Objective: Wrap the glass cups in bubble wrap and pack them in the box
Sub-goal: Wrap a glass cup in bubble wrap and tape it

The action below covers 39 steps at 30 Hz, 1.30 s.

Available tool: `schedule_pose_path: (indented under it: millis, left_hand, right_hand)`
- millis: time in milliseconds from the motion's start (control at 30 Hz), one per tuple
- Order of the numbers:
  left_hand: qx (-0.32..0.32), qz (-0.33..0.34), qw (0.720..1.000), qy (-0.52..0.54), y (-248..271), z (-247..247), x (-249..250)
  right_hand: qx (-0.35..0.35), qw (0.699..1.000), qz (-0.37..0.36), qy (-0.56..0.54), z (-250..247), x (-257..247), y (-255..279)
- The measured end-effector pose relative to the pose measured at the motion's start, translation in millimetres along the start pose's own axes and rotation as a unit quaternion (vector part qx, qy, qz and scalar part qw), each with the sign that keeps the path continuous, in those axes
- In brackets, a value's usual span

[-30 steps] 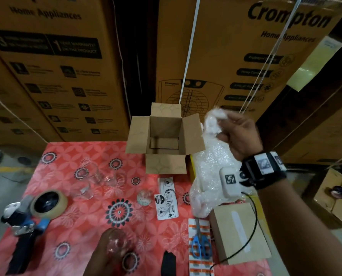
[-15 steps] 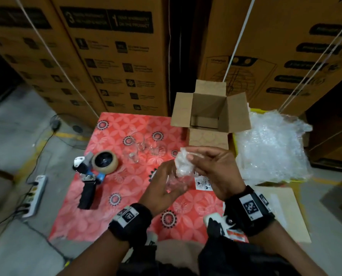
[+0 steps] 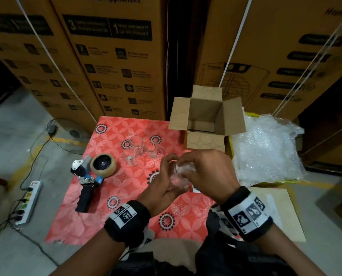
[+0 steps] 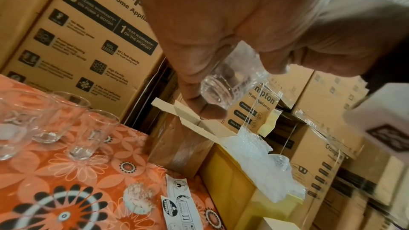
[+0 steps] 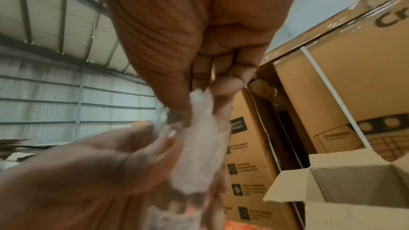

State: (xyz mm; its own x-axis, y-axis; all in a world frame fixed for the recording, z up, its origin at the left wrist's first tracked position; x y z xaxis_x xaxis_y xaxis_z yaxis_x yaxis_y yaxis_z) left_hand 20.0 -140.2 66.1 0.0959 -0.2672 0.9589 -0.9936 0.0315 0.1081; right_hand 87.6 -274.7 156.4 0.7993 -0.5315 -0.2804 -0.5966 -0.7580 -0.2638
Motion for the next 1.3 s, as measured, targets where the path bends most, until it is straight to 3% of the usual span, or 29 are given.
schedule_pose_path:
  millis: [67, 133, 200, 267, 367, 533, 600, 667, 733, 800, 867, 933, 1033, 1200, 1300]
  left_hand:
    - [0.0, 0.012, 1.0, -0.009, -3, 0, 0]
    - [-0.014, 0.015, 1.0, -0.022, -6, 1, -2]
    - [-0.036, 0.006, 0.999, -0.025, -8, 5, -2]
    - [-0.053, 0.005, 0.998, -0.02, -10, 9, 3]
    - [-0.072, 0.016, 0.997, -0.016, -19, 16, 12]
    - [-0.071, 0.022, 0.997, -0.015, -32, 26, 17]
    - [-0.06, 0.026, 0.998, -0.025, -32, 26, 13]
    - [-0.061, 0.023, 0.998, -0.025, -34, 27, 7]
    - [-0.066, 0.013, 0.998, -0.016, -37, 28, 4]
    - [-0.058, 0.009, 0.998, -0.017, -38, 27, 2]
    - [-0.047, 0.003, 0.999, -0.019, -37, 26, 0]
    - [-0.032, -0.012, 0.999, -0.026, -37, 24, -5]
    - [-0.013, -0.022, 1.0, -0.015, -37, 23, -9]
    - [0.021, -0.035, 0.998, 0.038, -37, 18, -16]
    - [0.036, -0.043, 0.997, 0.044, -37, 16, -23]
  right_hand:
    - [-0.014, 0.999, -0.026, 0.014, 2, -9, -4]
    - [-0.08, 0.995, -0.053, 0.006, 2, -5, -6]
    - [-0.159, 0.984, -0.063, -0.049, -4, 7, -5]
    - [-0.17, 0.978, -0.044, -0.114, -15, 19, -4]
    - [-0.104, 0.984, 0.001, -0.143, -19, 27, -5]
    - [-0.035, 0.993, 0.064, -0.092, -13, 31, 8]
    - [-0.002, 0.986, 0.062, -0.154, -16, 37, 19]
    - [0.062, 0.957, 0.102, -0.265, -23, 55, 35]
    - [0.145, 0.918, 0.189, -0.318, -31, 93, 55]
    - [0.207, 0.882, 0.294, -0.306, -30, 151, 80]
    - [0.239, 0.869, 0.37, -0.226, -27, 212, 100]
    - [0.219, 0.872, 0.418, -0.13, -21, 264, 108]
    - [0.155, 0.877, 0.447, -0.085, -2, 317, 102]
    - [0.13, 0.883, 0.447, -0.059, 13, 350, 72]
    - [0.071, 0.887, 0.453, -0.045, 27, 356, 60]
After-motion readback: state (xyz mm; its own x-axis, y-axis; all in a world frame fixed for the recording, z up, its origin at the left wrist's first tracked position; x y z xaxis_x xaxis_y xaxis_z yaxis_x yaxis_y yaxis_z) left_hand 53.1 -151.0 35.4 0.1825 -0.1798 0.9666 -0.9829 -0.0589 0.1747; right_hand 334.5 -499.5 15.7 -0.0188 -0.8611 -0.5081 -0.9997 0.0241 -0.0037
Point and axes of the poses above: each hand's wrist, its own y-axis away from the middle knuckle, its own z-axis out of the palm, x = y × z, the point moved 4 cm from there along -y, towards the middle knuckle, and after that the axes turned 11 degrees about -z, right-handed, at the moved point
